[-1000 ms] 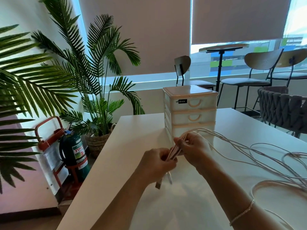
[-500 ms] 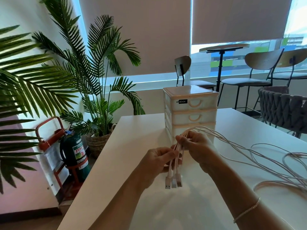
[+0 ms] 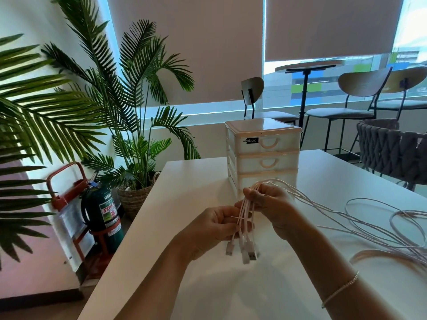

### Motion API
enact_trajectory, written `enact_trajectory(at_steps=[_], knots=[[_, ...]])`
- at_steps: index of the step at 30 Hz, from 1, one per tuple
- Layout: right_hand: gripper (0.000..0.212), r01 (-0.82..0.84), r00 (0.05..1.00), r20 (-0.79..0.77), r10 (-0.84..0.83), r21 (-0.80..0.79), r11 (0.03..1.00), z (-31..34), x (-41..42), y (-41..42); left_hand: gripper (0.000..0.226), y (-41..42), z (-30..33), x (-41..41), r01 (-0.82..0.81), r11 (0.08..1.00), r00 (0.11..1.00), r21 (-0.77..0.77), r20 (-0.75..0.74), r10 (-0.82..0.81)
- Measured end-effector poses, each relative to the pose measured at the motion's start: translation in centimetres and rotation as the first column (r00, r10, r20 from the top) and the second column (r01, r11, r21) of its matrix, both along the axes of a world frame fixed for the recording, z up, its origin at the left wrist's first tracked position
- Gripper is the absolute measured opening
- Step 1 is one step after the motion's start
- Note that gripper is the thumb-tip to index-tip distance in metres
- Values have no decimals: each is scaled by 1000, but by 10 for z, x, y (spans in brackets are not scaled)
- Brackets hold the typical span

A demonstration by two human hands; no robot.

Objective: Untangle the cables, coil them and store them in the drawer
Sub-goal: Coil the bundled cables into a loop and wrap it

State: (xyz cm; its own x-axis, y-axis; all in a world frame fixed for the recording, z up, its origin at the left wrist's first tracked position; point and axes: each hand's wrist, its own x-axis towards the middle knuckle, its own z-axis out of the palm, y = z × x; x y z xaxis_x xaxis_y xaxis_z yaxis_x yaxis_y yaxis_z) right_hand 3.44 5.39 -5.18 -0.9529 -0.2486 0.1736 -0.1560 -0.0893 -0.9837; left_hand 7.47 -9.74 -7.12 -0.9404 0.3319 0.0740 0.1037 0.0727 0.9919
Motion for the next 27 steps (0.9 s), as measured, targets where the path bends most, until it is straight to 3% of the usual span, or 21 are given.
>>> enact_trajectory(at_steps=[5,9,14,20,27], knots=[[23,-25,999,46,27,-37,999,3,3,0,19,12,-3,0,-7,999,999,44,41,5],[25,-27,998,53,29,-38,999,5,6,0,33,19,-4,-1,10,977,990,212,133,-38],[21,-24,998,55,25,-19,1000,6,8,0,32,21,-7,-1,-24,981,998,191,68,11],[26,-47,990,125,59,-98,994,7,8,0,17,17,-6,0,57,975,994,214,79,-76],[27,-72,986,142,90,-126,989,7,8,3,23,16,-5,2,115,971,984,209,112,-141]])
